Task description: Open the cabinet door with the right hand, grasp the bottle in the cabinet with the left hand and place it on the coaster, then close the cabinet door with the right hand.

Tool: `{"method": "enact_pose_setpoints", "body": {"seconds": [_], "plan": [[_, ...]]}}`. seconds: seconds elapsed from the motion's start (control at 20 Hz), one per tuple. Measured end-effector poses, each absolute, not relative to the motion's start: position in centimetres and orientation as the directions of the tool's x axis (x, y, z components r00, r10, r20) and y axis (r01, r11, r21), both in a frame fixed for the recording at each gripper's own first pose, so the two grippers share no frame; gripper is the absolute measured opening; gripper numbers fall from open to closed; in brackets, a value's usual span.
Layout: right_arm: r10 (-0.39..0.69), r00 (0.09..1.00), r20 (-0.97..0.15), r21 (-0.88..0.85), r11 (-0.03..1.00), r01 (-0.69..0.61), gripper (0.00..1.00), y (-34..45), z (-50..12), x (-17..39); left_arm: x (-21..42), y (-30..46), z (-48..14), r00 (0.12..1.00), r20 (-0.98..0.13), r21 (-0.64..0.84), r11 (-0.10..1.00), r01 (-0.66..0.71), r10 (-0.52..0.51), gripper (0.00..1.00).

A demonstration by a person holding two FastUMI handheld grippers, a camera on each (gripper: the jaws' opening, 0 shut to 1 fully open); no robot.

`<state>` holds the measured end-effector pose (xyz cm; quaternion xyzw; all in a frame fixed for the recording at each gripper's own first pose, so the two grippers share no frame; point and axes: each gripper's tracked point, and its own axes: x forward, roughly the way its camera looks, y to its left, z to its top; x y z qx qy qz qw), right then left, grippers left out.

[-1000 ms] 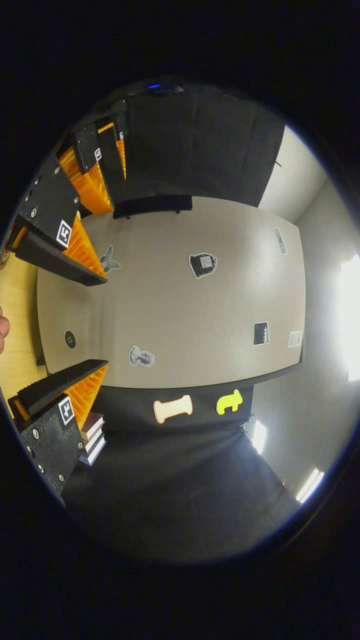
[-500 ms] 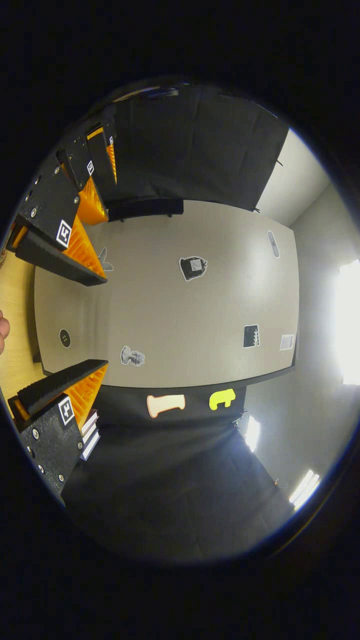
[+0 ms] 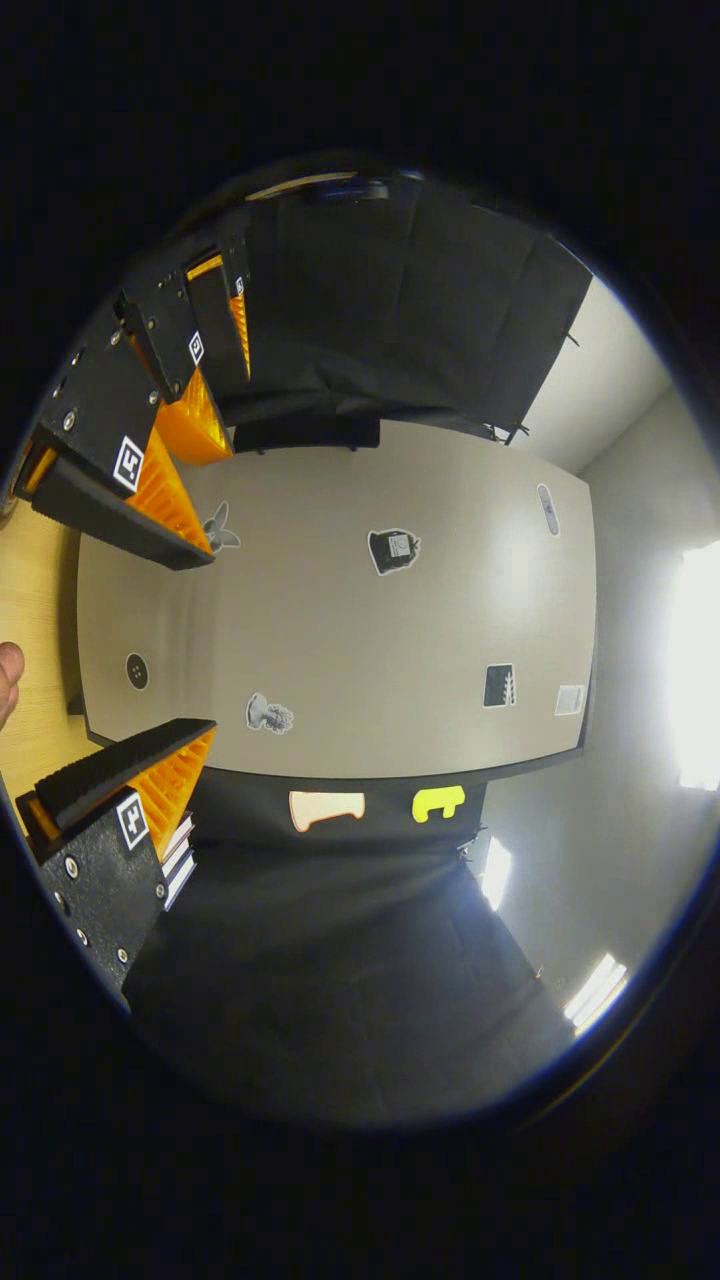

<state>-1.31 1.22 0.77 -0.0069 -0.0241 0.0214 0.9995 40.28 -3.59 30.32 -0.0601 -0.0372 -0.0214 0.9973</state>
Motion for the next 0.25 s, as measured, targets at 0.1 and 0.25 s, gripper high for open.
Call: {"method": "enact_pose_setpoints", "body": {"seconds": [0.1, 0.25], "plan": [[0.046, 0.997, 0.057, -0.019, 0.999, -0.045, 0.93, 1.1, 0.9, -1.6, 40.2, -3.1, 31.1, 0.994, 0.107, -0.088, 0.996, 0.022, -0.013, 0.86], [0.039, 0.997, 0.059, -0.011, 0.999, -0.039, 0.93, 0.7, 0.9, -1.7, 40.3, -3.3, 32.6, 0.987, 0.163, -0.027, 0.999, 0.021, -0.016, 0.86]]}}
